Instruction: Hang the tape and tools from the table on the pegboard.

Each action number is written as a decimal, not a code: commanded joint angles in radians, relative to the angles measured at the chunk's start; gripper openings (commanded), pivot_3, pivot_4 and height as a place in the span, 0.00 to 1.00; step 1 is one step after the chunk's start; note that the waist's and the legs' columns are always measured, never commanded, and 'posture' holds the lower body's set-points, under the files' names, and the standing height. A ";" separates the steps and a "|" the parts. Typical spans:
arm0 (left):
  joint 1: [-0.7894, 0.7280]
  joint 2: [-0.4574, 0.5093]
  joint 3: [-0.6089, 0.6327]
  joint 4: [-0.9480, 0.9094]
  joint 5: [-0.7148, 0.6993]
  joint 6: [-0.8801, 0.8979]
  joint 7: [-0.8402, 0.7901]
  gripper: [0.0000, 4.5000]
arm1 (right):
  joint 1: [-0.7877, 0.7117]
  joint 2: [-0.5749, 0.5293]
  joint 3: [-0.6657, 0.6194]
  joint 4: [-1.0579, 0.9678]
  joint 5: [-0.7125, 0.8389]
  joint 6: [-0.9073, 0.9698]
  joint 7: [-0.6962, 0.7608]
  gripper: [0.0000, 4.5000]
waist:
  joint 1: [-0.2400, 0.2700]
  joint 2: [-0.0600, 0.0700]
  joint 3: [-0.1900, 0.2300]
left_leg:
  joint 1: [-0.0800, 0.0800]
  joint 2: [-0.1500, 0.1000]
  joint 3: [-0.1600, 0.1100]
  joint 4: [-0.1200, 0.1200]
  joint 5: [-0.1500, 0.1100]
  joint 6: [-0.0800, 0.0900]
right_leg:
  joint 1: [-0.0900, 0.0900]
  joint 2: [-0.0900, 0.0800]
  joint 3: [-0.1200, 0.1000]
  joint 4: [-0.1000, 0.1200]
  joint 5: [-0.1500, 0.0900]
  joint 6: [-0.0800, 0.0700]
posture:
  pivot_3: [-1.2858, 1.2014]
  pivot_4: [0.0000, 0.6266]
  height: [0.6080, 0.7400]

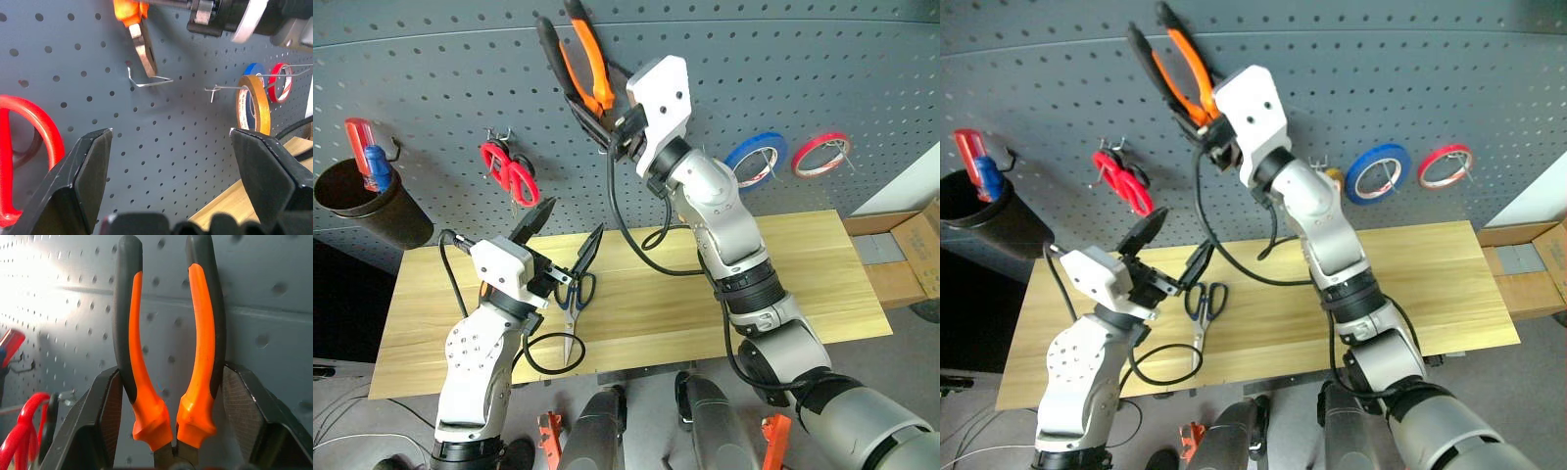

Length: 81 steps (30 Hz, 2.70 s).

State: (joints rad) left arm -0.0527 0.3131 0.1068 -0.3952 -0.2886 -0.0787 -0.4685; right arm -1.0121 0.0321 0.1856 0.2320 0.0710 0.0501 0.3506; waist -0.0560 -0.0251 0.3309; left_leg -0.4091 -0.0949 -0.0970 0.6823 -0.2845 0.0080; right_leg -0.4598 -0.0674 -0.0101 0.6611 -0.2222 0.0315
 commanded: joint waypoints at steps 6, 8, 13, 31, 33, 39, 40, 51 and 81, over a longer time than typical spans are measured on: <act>0.021 0.012 0.021 -0.047 -0.007 -0.007 0.008 0.92 | 0.052 0.020 0.032 -0.014 -0.045 0.008 -0.004 0.62 | 0.000 -0.001 -0.001 | 0.000 0.000 0.001 0.000 0.000 0.000 | 0.000 0.000 0.000 0.000 0.000 0.000 | 0.51 0.45 1.00; 0.021 0.012 0.022 -0.044 -0.006 -0.006 0.009 0.92 | 0.052 0.024 0.021 -0.017 -0.041 0.013 -0.012 0.74 | -0.001 -0.001 -0.002 | 0.001 0.000 0.001 0.000 0.000 0.000 | 0.000 0.000 0.000 0.000 0.000 0.000 | 0.51 0.45 1.00; 0.020 0.013 0.019 -0.032 -0.001 -0.006 0.007 0.92 | 0.051 0.023 0.004 -0.031 -0.040 0.027 -0.019 0.99 | 0.001 -0.002 -0.003 | 0.001 0.000 0.001 0.002 0.000 0.000 | 0.001 0.000 0.000 0.001 0.000 0.000 | 0.51 0.46 1.00; 0.149 0.014 0.068 0.089 -0.016 0.007 -0.001 0.92 | 0.580 -0.328 0.087 -0.676 0.182 0.543 0.284 0.99 | 0.017 -0.002 -0.010 | 0.001 0.000 0.000 0.010 -0.001 0.001 | 0.004 -0.001 0.000 0.003 0.000 0.000 | 0.50 0.46 1.00; 0.178 0.027 0.071 0.097 -0.013 0.074 0.015 0.92 | 0.658 -0.413 0.117 -0.727 0.243 0.665 0.344 0.99 | 0.021 -0.002 -0.012 | 0.001 -0.001 0.001 0.010 -0.002 0.002 | 0.005 -0.001 0.000 0.002 0.000 0.000 | 0.50 0.47 1.00; 0.194 0.071 0.064 0.043 -0.039 0.415 0.091 0.92 | 0.684 -0.445 0.153 -0.685 0.176 0.753 0.255 0.99 | 0.022 -0.002 -0.012 | 0.003 -0.001 0.000 0.011 -0.002 0.003 | 0.007 -0.001 -0.001 0.003 0.001 0.001 | 0.50 0.47 1.00; 0.186 0.082 0.060 0.035 -0.039 0.467 0.096 0.92 | 0.682 -0.436 0.145 -0.670 0.170 0.735 0.247 0.99 | 0.024 -0.002 -0.012 | 0.005 -0.001 0.000 0.011 -0.002 0.003 | 0.009 -0.001 -0.001 0.003 0.001 0.001 | 0.50 0.47 1.00; 0.123 0.157 -0.067 -0.020 0.058 0.928 0.205 0.92 | 0.674 -0.392 0.113 -0.655 0.192 0.618 0.243 0.99 | 0.027 -0.002 -0.012 | 0.009 -0.001 0.000 0.011 -0.002 0.003 | 0.014 -0.001 -0.001 0.001 0.001 0.002 | 0.51 0.48 1.00; -0.124 -0.009 -0.221 0.196 0.173 1.196 0.334 0.83 | 0.696 -0.483 0.208 -0.690 0.093 0.530 0.327 1.00 | 0.025 -0.002 -0.013 | 0.009 -0.001 0.000 0.011 -0.002 0.002 | 0.015 -0.002 -0.001 0.000 0.001 0.002 | 0.48 0.48 1.00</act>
State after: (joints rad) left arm -0.1863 0.3080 -0.1043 -0.2102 -0.1263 1.0912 -0.1417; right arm -0.3257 -0.4527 0.3981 -0.4347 0.1664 0.5977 0.6755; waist -0.0307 -0.0275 0.3180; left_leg -0.3997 -0.0961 -0.0970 0.6933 -0.2868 0.0104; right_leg -0.4452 -0.0692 -0.0112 0.6613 -0.2209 0.0335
